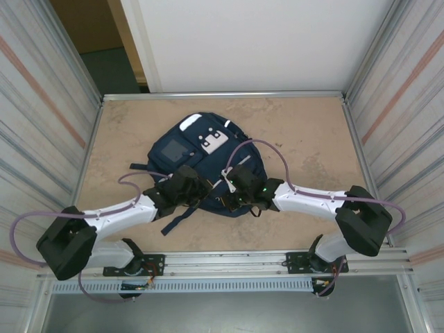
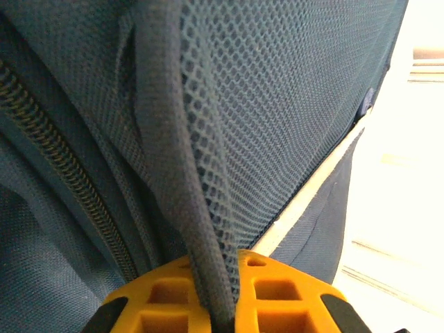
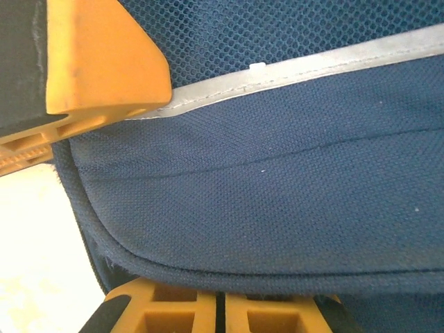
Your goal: Pack books, pencil case, and school supplies into a backpack
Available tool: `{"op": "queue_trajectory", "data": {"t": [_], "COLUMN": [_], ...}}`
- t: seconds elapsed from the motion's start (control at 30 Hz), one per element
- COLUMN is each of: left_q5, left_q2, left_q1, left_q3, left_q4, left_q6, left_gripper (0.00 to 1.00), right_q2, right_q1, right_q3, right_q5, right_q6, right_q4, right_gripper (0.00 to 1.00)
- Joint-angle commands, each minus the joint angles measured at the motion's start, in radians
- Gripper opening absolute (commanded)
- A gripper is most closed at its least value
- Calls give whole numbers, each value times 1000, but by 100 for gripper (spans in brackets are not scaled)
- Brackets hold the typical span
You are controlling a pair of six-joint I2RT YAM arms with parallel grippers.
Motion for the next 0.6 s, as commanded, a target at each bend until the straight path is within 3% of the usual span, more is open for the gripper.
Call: {"op": "queue_trajectory", "data": {"t": [0.0, 0.3, 0.57], "left_q5": [-5, 218, 381], "left_q2": [-83, -177, -145], "left_q1": [21, 264, 449], "left_q3": [8, -57, 24], "left_q4": [-57, -173, -291], "left_q6": [34, 132, 414], "left_gripper": [0, 0, 3], "right_q2": [-49, -133, -105], "right_q1": [-2, -120, -51], "right_q3": [11, -90, -75], "right_q5": [47, -45, -69], "right_q6": [13, -52, -93], "right_q4": [-42, -7, 36], "right_gripper": [0, 0, 0]}}
